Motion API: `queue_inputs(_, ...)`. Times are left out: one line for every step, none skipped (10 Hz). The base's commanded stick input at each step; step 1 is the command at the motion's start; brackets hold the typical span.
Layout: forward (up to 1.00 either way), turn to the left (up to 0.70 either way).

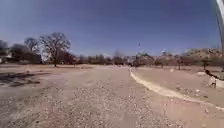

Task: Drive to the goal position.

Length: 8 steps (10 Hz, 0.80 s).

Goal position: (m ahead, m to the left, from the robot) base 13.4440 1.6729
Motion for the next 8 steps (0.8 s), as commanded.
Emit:
queue_inputs(0.70, 0.00)
queue_inputs(0.70, 0.00)
queue_inputs(0.70, 0.00)
queue_inputs(0.70, 0.00)
queue_inputs(0.70, 0.00)
queue_inputs(0.70, 0.00)
queue_inputs(0.70, 0.00)
queue_inputs(0.70, 0.00)
